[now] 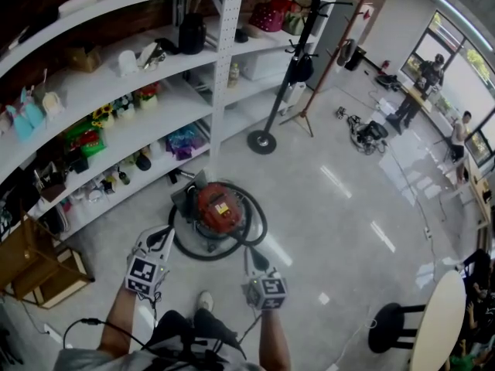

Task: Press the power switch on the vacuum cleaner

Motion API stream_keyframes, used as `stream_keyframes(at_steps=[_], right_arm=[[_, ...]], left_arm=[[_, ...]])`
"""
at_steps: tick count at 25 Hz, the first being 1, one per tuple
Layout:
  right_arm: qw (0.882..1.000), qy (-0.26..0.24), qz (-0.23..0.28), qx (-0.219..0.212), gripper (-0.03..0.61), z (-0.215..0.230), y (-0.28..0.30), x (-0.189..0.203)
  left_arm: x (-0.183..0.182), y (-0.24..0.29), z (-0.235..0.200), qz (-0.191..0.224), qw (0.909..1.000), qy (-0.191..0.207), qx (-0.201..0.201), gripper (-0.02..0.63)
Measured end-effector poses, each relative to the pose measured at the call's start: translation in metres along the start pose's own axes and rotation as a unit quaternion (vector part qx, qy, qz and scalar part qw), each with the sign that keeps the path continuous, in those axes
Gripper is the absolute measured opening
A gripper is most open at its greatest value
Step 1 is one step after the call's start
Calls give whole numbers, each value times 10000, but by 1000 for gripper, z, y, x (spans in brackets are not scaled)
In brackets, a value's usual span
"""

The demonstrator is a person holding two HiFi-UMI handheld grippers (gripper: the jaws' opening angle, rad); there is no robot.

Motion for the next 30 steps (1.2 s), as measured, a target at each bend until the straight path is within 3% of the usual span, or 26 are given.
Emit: stream_keyframes(at_steps=[15, 20, 30], right_arm=[[9996, 86, -220, 127, 12, 30, 78, 19], [9991, 115, -372, 191, 12, 33, 110, 36], [9978, 147, -615, 194, 12, 53, 167, 80]], left_arm=[[33, 82, -33, -107, 9993, -82, 358, 8], [70, 108, -48, -364, 9979, 89, 522, 8], [123, 155, -63, -571, 9961, -12, 680, 8]])
Point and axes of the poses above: the fingertips, and each gripper's own axes: y forward along the fingers, z to its right, x out of its underside, the point moved 1 cm from there along -y, backward along the fingers, and after that the axes turned 2 degrees about z, right-handed, at the moved point
